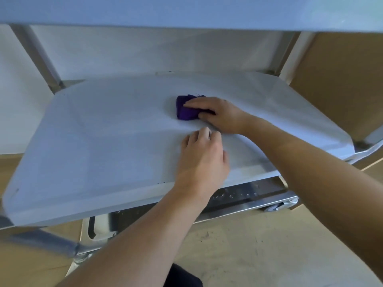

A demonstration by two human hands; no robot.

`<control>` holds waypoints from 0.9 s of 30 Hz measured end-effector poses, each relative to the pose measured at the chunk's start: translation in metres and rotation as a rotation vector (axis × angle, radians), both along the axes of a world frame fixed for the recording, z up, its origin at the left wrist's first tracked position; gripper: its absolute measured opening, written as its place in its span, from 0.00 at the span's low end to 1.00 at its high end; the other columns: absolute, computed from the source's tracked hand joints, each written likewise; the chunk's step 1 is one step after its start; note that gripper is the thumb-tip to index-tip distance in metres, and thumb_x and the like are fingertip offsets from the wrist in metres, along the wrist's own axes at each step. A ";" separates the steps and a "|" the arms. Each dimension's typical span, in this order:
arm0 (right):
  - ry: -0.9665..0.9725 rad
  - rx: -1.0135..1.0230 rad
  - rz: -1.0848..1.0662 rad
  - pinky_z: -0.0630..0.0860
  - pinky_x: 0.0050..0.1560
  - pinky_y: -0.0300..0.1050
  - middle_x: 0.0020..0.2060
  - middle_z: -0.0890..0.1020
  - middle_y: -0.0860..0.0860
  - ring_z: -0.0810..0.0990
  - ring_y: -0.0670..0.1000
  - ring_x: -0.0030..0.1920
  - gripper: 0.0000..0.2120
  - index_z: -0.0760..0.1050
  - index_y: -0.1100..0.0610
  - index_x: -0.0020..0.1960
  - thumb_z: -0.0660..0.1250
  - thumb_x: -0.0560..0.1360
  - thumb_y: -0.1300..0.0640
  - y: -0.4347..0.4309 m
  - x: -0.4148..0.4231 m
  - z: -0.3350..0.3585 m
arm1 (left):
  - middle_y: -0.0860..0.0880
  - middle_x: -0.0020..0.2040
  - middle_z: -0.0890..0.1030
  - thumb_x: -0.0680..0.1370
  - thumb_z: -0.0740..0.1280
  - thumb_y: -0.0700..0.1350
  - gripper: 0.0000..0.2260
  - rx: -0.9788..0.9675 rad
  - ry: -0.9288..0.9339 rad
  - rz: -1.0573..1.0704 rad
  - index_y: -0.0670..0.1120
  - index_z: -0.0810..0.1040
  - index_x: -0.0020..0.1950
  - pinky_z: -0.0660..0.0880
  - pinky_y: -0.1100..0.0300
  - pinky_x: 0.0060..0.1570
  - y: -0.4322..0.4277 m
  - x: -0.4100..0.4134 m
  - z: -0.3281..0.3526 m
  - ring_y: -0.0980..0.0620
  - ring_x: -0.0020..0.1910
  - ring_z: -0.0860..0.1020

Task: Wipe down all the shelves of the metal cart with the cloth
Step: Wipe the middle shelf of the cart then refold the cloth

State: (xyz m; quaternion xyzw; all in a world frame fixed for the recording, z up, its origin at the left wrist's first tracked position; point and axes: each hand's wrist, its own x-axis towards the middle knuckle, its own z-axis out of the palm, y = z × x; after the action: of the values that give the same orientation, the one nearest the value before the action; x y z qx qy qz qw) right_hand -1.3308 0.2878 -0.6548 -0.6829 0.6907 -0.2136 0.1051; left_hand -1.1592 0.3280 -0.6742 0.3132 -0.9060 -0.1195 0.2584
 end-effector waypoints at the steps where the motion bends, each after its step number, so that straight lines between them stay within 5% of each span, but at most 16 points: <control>1: 0.000 -0.009 0.004 0.60 0.67 0.31 0.65 0.75 0.46 0.70 0.43 0.65 0.21 0.73 0.53 0.68 0.62 0.77 0.66 0.016 0.001 0.002 | 0.44 0.41 0.75 0.72 0.62 0.39 0.03 -0.026 0.047 0.006 0.41 0.74 0.41 0.73 0.48 0.43 0.001 0.001 0.000 0.41 0.41 0.75; 3: 0.020 -0.056 -0.005 0.59 0.66 0.27 0.64 0.74 0.44 0.69 0.40 0.64 0.20 0.74 0.54 0.68 0.63 0.77 0.66 0.045 0.002 0.002 | 0.44 0.35 0.74 0.70 0.60 0.39 0.03 -0.092 0.113 0.002 0.42 0.72 0.36 0.70 0.52 0.35 0.004 0.004 0.001 0.42 0.34 0.73; 5: 0.059 -0.089 -0.056 0.61 0.70 0.34 0.65 0.75 0.45 0.70 0.45 0.67 0.20 0.73 0.54 0.68 0.63 0.78 0.65 0.068 0.002 -0.002 | 0.45 0.33 0.73 0.69 0.56 0.41 0.05 -0.159 0.135 -0.029 0.44 0.70 0.34 0.67 0.54 0.32 0.006 0.007 0.002 0.43 0.32 0.73; 13: 0.120 -0.247 -0.188 0.70 0.65 0.52 0.61 0.80 0.51 0.76 0.53 0.62 0.20 0.78 0.57 0.63 0.62 0.74 0.68 0.098 0.022 -0.009 | 0.46 0.34 0.75 0.70 0.64 0.41 0.06 -0.098 0.119 -0.011 0.45 0.68 0.35 0.66 0.55 0.32 0.004 0.011 0.006 0.43 0.34 0.73; 20: 0.117 -0.419 -0.260 0.70 0.61 0.45 0.59 0.80 0.52 0.77 0.51 0.59 0.20 0.78 0.58 0.62 0.62 0.72 0.69 0.108 0.075 0.005 | 0.44 0.41 0.79 0.74 0.62 0.41 0.05 -0.110 0.072 -0.091 0.41 0.77 0.42 0.66 0.55 0.36 -0.013 0.038 0.015 0.41 0.41 0.76; 27: 0.025 -0.490 -0.251 0.69 0.60 0.41 0.61 0.79 0.49 0.76 0.51 0.57 0.19 0.78 0.56 0.62 0.63 0.74 0.69 0.121 0.177 0.016 | 0.42 0.44 0.79 0.74 0.61 0.40 0.08 -0.281 -0.075 -0.116 0.39 0.79 0.45 0.73 0.46 0.44 -0.016 0.150 0.013 0.40 0.45 0.76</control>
State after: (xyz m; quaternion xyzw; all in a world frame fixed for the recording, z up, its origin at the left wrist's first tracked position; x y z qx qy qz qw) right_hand -1.1542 0.4091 -0.6391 -0.5997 0.6987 -0.3774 -0.0991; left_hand -1.0091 0.3123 -0.6616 0.2254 -0.9394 0.0057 0.2583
